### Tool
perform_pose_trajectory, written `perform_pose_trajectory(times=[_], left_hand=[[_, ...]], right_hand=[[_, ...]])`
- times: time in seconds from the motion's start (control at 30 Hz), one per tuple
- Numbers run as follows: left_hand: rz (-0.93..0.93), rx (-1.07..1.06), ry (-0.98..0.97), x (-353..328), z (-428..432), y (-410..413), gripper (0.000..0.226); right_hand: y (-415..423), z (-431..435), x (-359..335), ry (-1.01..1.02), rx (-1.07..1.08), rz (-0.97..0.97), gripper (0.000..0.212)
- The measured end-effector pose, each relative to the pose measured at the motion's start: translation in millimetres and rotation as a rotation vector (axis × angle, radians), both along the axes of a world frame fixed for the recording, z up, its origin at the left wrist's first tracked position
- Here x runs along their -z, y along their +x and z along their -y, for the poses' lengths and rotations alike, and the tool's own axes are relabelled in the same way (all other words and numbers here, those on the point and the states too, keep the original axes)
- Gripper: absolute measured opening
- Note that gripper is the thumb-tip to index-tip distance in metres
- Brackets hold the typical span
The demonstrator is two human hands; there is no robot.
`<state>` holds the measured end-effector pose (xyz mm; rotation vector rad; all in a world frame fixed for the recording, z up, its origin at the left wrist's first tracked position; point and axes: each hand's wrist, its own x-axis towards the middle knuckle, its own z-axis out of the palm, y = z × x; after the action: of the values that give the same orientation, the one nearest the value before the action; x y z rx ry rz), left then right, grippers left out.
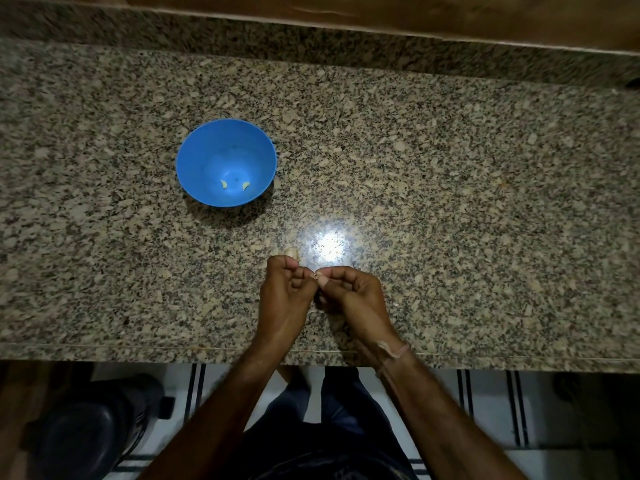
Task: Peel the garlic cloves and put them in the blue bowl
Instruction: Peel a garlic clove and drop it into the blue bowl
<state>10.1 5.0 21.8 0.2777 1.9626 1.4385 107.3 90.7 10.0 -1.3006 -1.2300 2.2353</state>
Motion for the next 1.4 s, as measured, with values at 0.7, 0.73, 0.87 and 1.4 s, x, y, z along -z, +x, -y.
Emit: perform_pose_trajectory(times=[0.7,0.73,0.87,1.4], left_hand=[[-0.053,0.044,-0.079,3.5,0.6,1.8,0.007],[-0.052,0.044,-0.063,1.9,0.1,2.4,0.006],[-0.125,0.054,-0.039,0.9,0.9,1.3,0.007],[-0.141,-0.015,-0.095,2.3,-0.5,2.0,0.010]], right_hand=[[-0.3,-10.2,-3.1,-0.140,0.069,0.053,0.012],[0.2,-8.7,-3.8,-0.105,0.037,0.063,0.013],[3.2,-6.6,-2.3,0.034,-0.015,0.034,0.013],[-2.2,10.2,-3.0,0.761,-0.228,0.269,0.026]])
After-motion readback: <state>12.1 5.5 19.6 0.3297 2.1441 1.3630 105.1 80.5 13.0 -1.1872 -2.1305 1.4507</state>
